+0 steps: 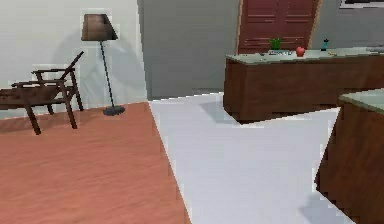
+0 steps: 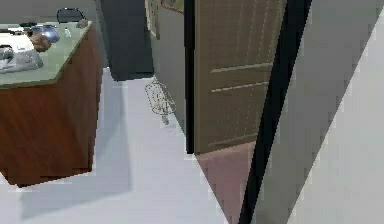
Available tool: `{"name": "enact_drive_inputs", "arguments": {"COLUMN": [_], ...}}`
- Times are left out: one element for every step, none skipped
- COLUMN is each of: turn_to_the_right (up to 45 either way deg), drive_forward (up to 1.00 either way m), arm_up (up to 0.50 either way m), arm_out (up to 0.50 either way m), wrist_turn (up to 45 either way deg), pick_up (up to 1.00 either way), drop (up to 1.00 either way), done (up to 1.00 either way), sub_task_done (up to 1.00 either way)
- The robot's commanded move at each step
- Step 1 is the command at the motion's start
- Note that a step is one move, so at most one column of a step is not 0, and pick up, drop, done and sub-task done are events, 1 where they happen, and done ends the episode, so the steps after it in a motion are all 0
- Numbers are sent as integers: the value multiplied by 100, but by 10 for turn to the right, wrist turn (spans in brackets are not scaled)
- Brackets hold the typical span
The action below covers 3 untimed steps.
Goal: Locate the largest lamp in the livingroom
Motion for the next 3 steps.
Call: {"name": "enact_drive_inputs", "arguments": {"turn_to_the_right": [-150, 0, -120], "drive_forward": [0, 80, 0], "arm_up": [0, 0, 0], "arm_out": [0, 0, 0], "wrist_turn": [0, 0, 0], "pick_up": [0, 0, 0], "drop": [0, 0, 0], "done": [0, 0, 0], "sub_task_done": [0, 0, 0]}}
